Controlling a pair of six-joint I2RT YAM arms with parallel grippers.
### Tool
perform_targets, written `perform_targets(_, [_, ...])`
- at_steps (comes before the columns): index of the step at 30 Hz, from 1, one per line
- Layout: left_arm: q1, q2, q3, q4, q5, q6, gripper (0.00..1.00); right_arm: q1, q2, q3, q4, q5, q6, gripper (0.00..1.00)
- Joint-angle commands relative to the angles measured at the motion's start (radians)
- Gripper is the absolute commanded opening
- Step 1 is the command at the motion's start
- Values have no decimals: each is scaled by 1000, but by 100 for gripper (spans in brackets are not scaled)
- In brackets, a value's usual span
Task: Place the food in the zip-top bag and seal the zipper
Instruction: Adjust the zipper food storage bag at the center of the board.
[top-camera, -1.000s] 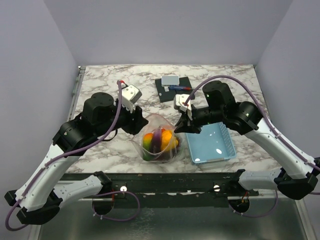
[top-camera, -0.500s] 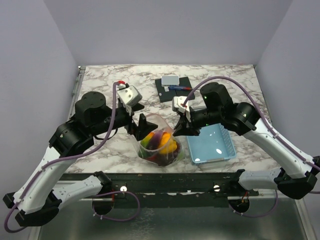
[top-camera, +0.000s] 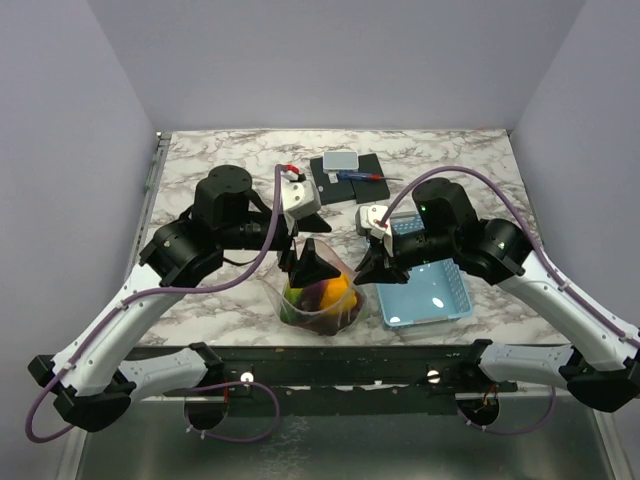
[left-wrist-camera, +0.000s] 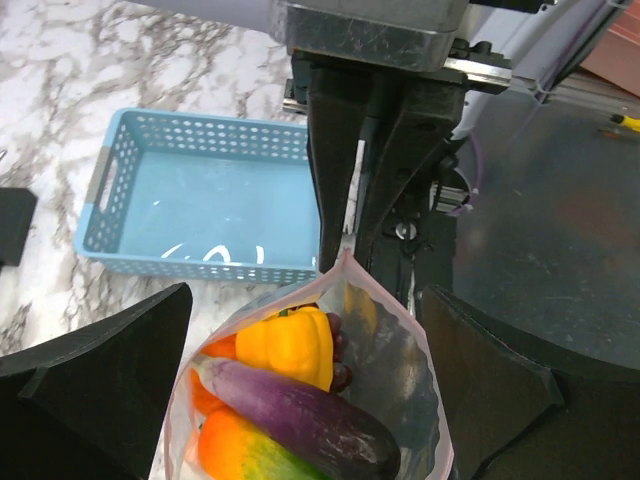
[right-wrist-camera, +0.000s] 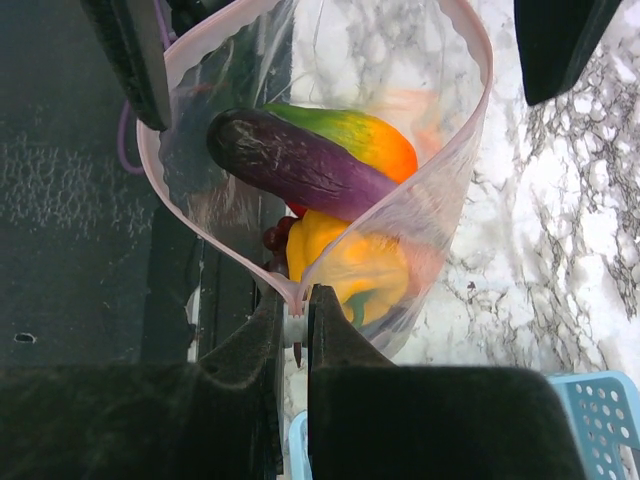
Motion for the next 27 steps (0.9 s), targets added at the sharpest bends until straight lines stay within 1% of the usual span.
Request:
perform_targets(1, [-4, 37, -21, 62, 168, 14, 99, 8, -31, -29, 54, -45, 24, 1])
perform_targets(4, [-31, 60, -32, 78, 174, 14, 99, 8, -38, -40, 68, -47, 34, 1])
perform_targets(11, [-126, 118, -53, 90, 128, 23, 99, 8, -60, -52, 91, -45, 57, 0])
perform_targets(15, [-186, 124, -62, 90, 97, 17, 99, 8, -74, -64, 104, -34, 76, 1])
perform_targets(20, [-215, 120, -85, 84, 66, -1, 93, 8, -85, -77, 114, -5, 95, 1])
perform_targets(24, [-231, 123, -95, 43, -21, -7, 92, 8, -92, -80, 117, 13, 109, 0])
perform_targets(27, [-242, 140, -91, -14, -91, 1, 88, 8, -97, -82, 118, 18, 118, 0])
